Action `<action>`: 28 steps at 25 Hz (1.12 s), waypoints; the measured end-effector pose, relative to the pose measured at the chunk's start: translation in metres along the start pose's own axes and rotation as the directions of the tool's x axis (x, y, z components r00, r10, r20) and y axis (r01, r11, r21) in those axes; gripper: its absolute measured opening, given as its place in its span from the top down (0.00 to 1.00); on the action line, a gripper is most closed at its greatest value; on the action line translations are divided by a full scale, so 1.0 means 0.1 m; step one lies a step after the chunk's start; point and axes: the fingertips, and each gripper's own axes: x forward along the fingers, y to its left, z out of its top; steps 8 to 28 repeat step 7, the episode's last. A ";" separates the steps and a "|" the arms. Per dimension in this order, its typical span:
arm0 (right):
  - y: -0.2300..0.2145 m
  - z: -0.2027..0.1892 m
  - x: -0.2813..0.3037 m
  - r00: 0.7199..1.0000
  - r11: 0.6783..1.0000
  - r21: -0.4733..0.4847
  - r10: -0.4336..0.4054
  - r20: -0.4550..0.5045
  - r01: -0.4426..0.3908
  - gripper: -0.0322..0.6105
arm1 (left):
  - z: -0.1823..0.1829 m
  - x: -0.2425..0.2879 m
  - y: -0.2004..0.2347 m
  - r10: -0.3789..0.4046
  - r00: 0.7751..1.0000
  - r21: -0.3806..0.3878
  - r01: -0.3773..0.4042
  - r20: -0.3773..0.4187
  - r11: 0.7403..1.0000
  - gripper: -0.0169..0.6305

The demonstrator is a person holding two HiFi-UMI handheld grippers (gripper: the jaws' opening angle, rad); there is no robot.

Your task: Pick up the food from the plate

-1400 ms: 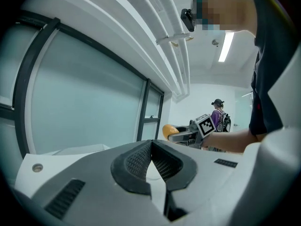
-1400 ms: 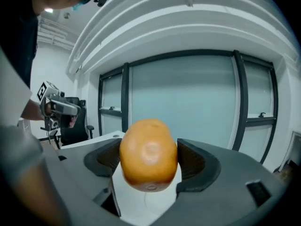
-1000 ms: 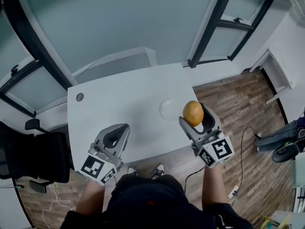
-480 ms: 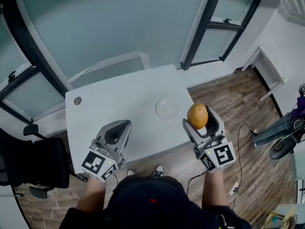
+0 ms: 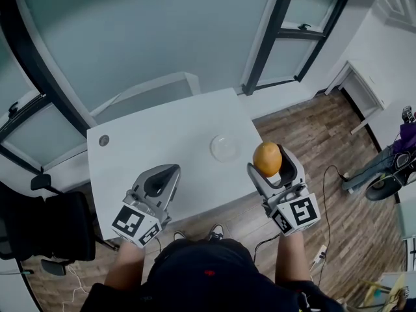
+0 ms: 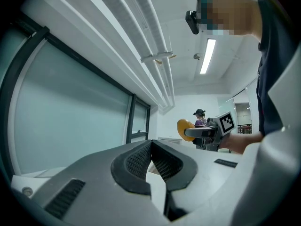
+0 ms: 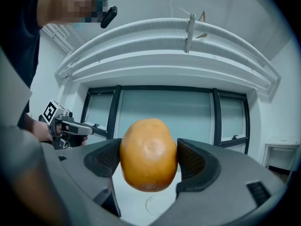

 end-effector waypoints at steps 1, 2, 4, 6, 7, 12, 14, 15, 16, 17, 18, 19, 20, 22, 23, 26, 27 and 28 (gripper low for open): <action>0.00 0.00 0.00 1.000 1.000 0.000 0.000 -0.002 0.000 0.38 | 0.00 0.00 0.00 -0.001 1.000 0.000 0.001 0.000 1.000 0.94; 0.00 -0.01 0.01 1.000 1.000 -0.001 0.001 -0.003 -0.001 0.38 | 0.01 0.01 0.00 -0.002 1.000 0.001 0.002 0.000 1.000 0.94; 0.00 -0.01 0.03 1.000 1.000 0.001 0.001 -0.004 -0.001 0.38 | 0.01 0.02 0.02 -0.004 1.000 0.003 0.004 -0.002 1.000 0.94; 0.00 -0.01 0.05 1.000 1.000 0.003 0.003 -0.003 -0.003 0.38 | 0.02 0.02 0.04 -0.005 1.000 0.004 0.005 -0.002 1.000 0.94; 0.01 0.00 0.05 1.000 1.000 0.004 0.004 -0.003 -0.004 0.38 | 0.02 0.02 0.04 -0.005 1.000 0.004 0.005 -0.003 1.000 0.94; 0.01 0.00 0.05 1.000 1.000 0.004 0.004 -0.003 -0.004 0.38 | 0.02 0.02 0.04 -0.005 1.000 0.004 0.005 -0.003 1.000 0.94; 0.01 0.00 0.05 1.000 1.000 0.004 0.004 -0.003 -0.004 0.38 | 0.02 0.02 0.04 -0.005 1.000 0.004 0.005 -0.003 1.000 0.94; 0.01 0.00 0.05 1.000 1.000 0.004 0.004 -0.003 -0.004 0.38 | 0.02 0.02 0.04 -0.005 1.000 0.004 0.005 -0.003 1.000 0.94; 0.01 0.00 0.05 1.000 1.000 0.004 0.004 -0.003 -0.004 0.38 | 0.02 0.02 0.04 -0.005 1.000 0.004 0.005 -0.003 1.000 0.94; 0.01 0.00 0.05 1.000 1.000 0.004 0.004 -0.003 -0.004 0.38 | 0.02 0.02 0.04 -0.005 1.000 0.004 0.005 -0.003 1.000 0.94; 0.01 0.00 0.05 1.000 1.000 0.004 0.004 -0.003 -0.004 0.38 | 0.02 0.02 0.04 -0.005 1.000 0.004 0.005 -0.003 1.000 0.94; 0.01 0.00 0.05 1.000 1.000 0.004 0.004 -0.003 -0.004 0.38 | 0.02 0.02 0.04 -0.005 1.000 0.004 0.005 -0.003 1.000 0.94; 0.01 0.00 0.05 1.000 1.000 0.004 0.004 -0.003 -0.004 0.38 | 0.02 0.02 0.04 -0.005 1.000 0.004 0.005 -0.003 1.000 0.94; 0.01 0.00 0.05 1.000 1.000 0.004 0.004 -0.003 -0.004 0.38 | 0.02 0.02 0.04 -0.005 1.000 0.004 0.005 -0.003 1.000 0.94; 0.01 0.00 0.05 1.000 1.000 0.004 0.004 -0.003 -0.004 0.38 | 0.02 0.02 0.04 -0.005 1.000 0.004 0.005 -0.003 1.000 0.94; 0.01 0.00 0.05 1.000 1.000 0.004 0.004 -0.003 -0.004 0.38 | 0.02 0.02 0.04 -0.005 1.000 0.004 0.005 -0.003 1.000 0.94; 0.01 0.00 0.05 1.000 1.000 0.004 0.004 -0.003 -0.004 0.38 | 0.02 0.02 0.04 -0.005 1.000 0.004 0.005 -0.003 1.000 0.94; 0.01 0.00 0.05 1.000 1.000 0.004 0.004 -0.003 -0.004 0.38 | 0.02 0.02 0.04 -0.005 1.000 0.004 0.005 -0.003 1.000 0.94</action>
